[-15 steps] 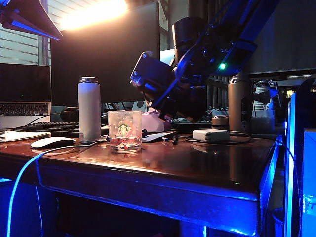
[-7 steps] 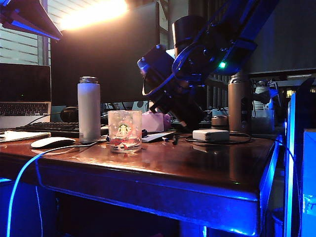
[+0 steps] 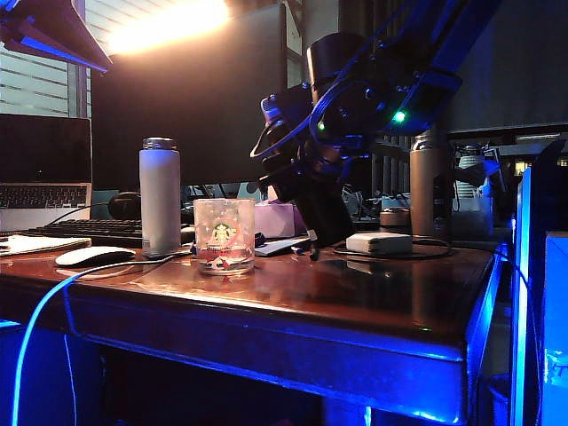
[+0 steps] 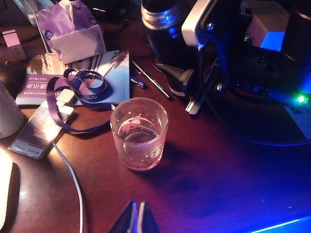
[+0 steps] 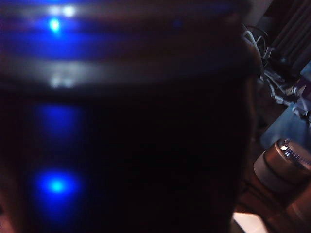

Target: Pick up the black thermos, pour a little water from inside into the glass cup, then place the black thermos back on the table.

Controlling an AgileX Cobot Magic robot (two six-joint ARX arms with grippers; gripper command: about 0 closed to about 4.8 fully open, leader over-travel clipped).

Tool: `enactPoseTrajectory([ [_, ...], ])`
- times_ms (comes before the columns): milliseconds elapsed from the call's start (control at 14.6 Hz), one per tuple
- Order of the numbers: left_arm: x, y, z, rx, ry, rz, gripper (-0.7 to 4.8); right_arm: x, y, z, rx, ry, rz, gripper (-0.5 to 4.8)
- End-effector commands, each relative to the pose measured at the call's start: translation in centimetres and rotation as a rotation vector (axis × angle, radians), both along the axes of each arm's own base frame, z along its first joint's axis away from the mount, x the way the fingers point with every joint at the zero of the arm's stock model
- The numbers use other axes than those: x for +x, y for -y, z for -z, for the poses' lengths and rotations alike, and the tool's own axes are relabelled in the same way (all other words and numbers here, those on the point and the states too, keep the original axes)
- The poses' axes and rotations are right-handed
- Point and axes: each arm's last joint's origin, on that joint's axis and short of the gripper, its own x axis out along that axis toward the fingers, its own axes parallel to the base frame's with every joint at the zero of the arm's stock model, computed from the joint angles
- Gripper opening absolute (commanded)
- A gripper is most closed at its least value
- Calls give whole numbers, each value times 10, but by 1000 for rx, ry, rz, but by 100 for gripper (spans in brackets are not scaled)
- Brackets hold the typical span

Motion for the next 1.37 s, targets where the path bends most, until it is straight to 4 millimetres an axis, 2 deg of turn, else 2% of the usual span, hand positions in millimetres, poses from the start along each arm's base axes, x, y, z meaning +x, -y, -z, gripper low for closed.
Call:
enactPoseTrajectory([
  [69,0,0,-4,-7,25,5,31,-1,0,-18,136,59,10,157],
  [411,0,0,-4,-7,25,5,31,-1,0,-12,254,-25,29,157],
  [754,0,0,-4,-7,25,5,31,-2,0,-11,268,-35,21,157],
  [1096,0,0,-4,-8,25,5,31,-3,-1,-6,386,-84,-6,157],
  [1370,0,0,-4,-7,23,5,31,-3,-1,-6,379,-83,-10,160],
])
